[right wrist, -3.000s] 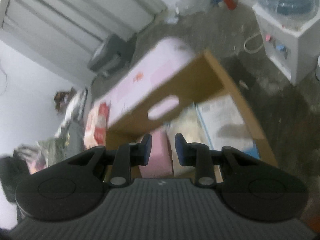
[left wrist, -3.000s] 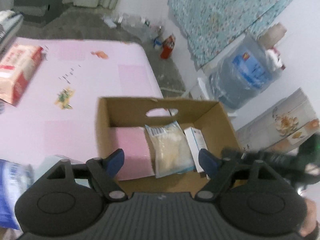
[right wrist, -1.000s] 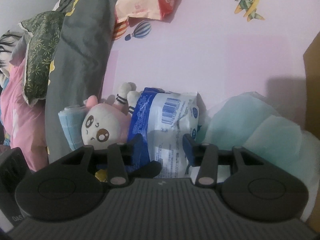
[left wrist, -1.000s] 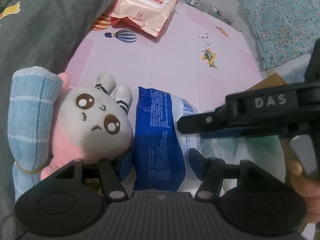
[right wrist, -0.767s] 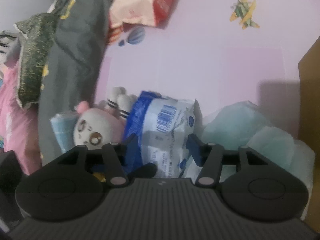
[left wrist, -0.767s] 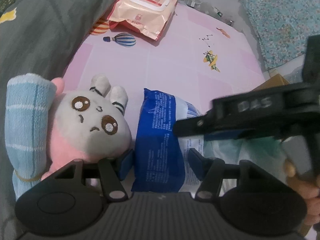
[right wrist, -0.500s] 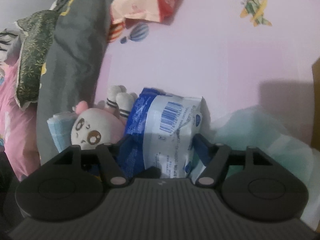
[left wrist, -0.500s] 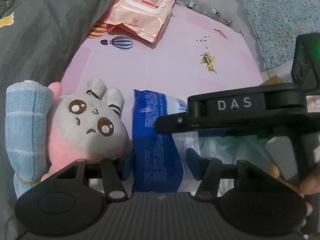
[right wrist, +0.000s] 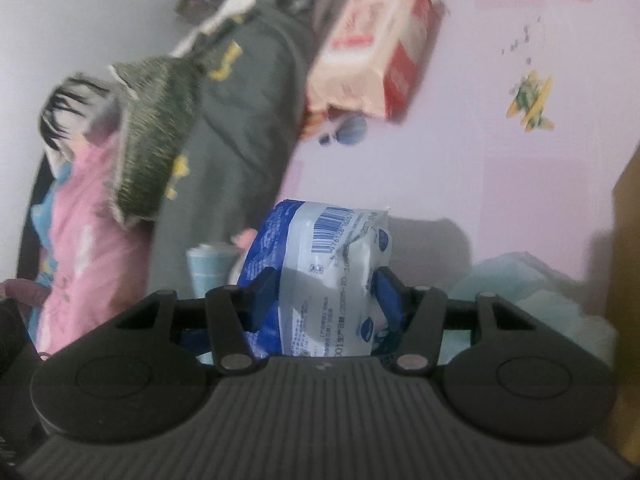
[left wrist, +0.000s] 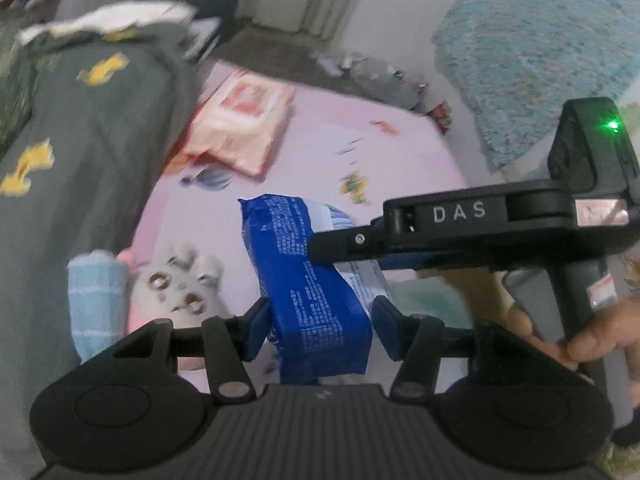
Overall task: Organize soft objects
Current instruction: 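Carry the blue packet with the right tool into the cardboard box and release, then reach the right tool to the pink plush bunny and grasp it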
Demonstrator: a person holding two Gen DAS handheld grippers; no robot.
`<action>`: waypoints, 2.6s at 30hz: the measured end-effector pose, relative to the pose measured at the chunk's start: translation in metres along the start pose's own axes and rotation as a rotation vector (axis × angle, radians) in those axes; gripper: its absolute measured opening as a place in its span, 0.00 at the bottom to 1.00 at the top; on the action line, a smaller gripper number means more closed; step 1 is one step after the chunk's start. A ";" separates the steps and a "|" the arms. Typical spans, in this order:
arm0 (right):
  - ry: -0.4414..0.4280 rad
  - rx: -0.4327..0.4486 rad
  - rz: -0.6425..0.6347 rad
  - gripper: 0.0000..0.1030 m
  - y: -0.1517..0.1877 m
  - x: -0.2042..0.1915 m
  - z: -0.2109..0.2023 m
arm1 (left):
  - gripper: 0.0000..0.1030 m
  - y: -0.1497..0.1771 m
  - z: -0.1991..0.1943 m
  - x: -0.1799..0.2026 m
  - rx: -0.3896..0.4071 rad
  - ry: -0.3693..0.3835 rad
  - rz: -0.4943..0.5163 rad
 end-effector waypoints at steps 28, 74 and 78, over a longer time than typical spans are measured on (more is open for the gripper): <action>0.022 0.252 0.426 0.44 0.081 0.249 -0.192 | 0.57 0.067 0.064 0.215 -0.218 0.309 0.400; 0.281 0.143 0.141 0.35 0.079 0.223 -0.141 | 0.68 0.053 -0.096 -0.114 0.208 -0.175 -0.072; 0.235 0.206 0.111 0.36 0.061 0.195 -0.155 | 0.68 0.055 -0.099 -0.117 0.216 -0.226 -0.022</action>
Point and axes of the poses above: each gripper's, at about its wrist camera, not at the fingertips, and z roughly the way its jaws point, x to its right, y to its underside, the point moved 7 cm from there along z, roughly the way its jaws point, and after that the axes turned 11 degrees about x, right-handed, at the moved point
